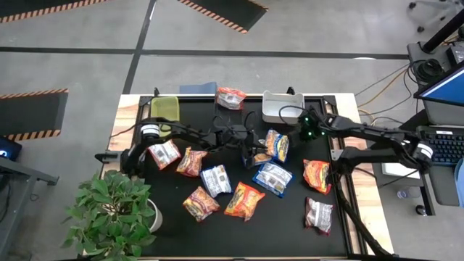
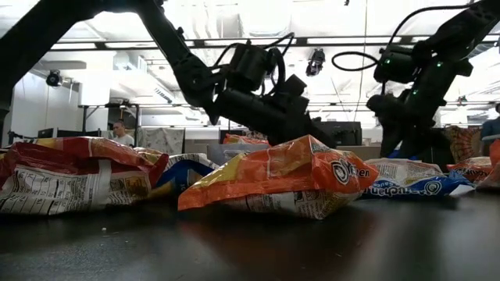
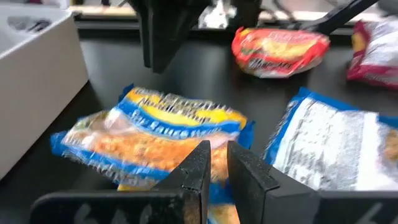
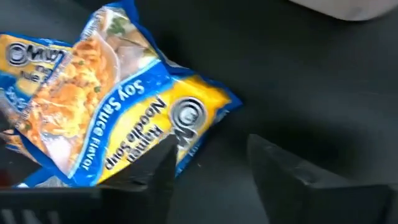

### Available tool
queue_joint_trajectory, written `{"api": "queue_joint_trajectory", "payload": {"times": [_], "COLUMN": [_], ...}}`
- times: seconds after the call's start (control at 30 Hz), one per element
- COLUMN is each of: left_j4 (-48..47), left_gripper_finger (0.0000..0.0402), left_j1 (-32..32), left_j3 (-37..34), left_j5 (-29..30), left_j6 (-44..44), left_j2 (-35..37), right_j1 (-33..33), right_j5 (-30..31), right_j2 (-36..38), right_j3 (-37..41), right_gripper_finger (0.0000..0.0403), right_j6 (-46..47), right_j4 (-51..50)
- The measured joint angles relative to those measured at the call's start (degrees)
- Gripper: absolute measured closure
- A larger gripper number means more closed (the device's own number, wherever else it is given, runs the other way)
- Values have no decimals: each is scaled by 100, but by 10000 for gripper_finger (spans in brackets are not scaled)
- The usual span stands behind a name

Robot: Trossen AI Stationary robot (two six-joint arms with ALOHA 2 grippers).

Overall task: Sort Maruchan noodles
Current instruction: Put the blue noodle pack into the white bin

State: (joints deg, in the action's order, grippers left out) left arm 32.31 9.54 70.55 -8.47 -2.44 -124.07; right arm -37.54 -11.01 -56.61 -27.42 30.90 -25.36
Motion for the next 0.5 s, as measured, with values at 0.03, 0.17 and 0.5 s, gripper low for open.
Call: {"api": "queue_joint_trajectory", "payload": {"times": [0.03, 0.17, 0.5], "left_j4": [-39, -34, -469], "left_gripper_finger": [364, 364, 364], "left_j1": [2, 2, -4], "left_j3": [5, 7, 14], "left_j5": [28, 46, 452], "left_j6": [0, 43, 216], "left_j2": [-19, -147, -261], "right_j1": [0, -1, -2], "right_j5": [-36, -105, -338], "right_j2": [-82, -406, -737], "right_j3": [0, 0, 19], "right_gripper_finger": [200, 147, 65], "right_j6": [-3, -3, -197], "right_j4": [124, 525, 693]}}
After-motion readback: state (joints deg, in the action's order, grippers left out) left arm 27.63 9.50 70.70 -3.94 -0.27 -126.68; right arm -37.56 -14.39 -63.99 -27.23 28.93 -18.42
